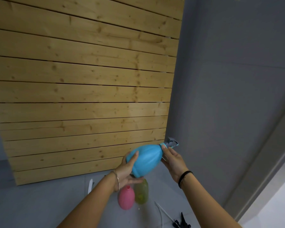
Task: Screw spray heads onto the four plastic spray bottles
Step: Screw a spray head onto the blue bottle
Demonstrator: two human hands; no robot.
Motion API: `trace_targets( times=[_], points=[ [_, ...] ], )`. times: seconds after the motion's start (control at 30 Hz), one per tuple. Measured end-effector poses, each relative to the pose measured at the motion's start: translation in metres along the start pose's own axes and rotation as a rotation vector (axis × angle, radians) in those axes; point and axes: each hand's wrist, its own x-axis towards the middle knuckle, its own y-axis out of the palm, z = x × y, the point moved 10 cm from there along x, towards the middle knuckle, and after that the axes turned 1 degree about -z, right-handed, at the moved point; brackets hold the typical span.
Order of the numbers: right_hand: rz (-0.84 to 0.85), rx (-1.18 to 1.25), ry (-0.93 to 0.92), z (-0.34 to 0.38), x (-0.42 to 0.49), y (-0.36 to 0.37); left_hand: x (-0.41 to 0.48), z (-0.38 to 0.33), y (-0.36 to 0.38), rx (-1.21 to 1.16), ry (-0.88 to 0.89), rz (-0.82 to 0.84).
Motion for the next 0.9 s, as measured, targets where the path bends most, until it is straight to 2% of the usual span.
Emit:
trace_targets(
  times=[0.1, 0.23, 0.27, 0.33, 0.4, 0.5, 0.57, 0.67, 0.73, 0.8, 0.83, 0.9],
  points=[
    [0.001, 0.011, 0.009, -0.001, -0.001, 0.001, 0.004, -0.008, 0.003, 0.015, 0.097, 0.045],
    [0.0, -0.006, 0.001, 0.0, -0.002, 0.003, -0.001, 0.013, 0.006, -0.106, -0.138, 0.075],
    [-0.003, -0.001, 0.0, 0.001, -0.002, 0.003, 0.001, 0.012, 0.004, -0.095, -0.128, 0.053],
    [-0.017, 0.021, 0.002, 0.002, -0.001, 0.002, 0.004, 0.0, 0.001, -0.138, 0.002, 0.02],
    [-0.029, 0.05, 0.013, 0.001, -0.001, -0.001, 0.004, -0.013, 0.002, -0.195, 0.102, 0.048],
    [-0.023, 0.023, 0.028, -0.001, -0.001, 0.001, 0.002, -0.007, 0.013, -0.246, 0.007, 0.164],
    [-0.017, -0.016, 0.02, 0.0, -0.001, 0.003, 0.003, 0.003, 0.007, -0.247, -0.081, 0.128],
    [-0.026, -0.004, 0.016, 0.0, 0.001, 0.003, 0.011, -0.003, -0.003, -0.257, 0.024, 0.06],
    [-0.028, 0.028, 0.031, -0.002, 0.001, 0.001, 0.009, -0.015, -0.001, -0.343, 0.102, 0.083],
    [-0.013, 0.023, 0.038, -0.003, 0.002, 0.003, 0.006, -0.014, 0.011, -0.341, 0.055, 0.191],
    [-0.006, 0.01, 0.033, -0.002, 0.002, 0.005, 0.002, -0.005, 0.015, -0.291, -0.029, 0.205],
    [-0.009, -0.017, 0.015, 0.0, 0.002, 0.008, 0.001, 0.016, 0.008, -0.154, -0.167, 0.144]
  ],
)
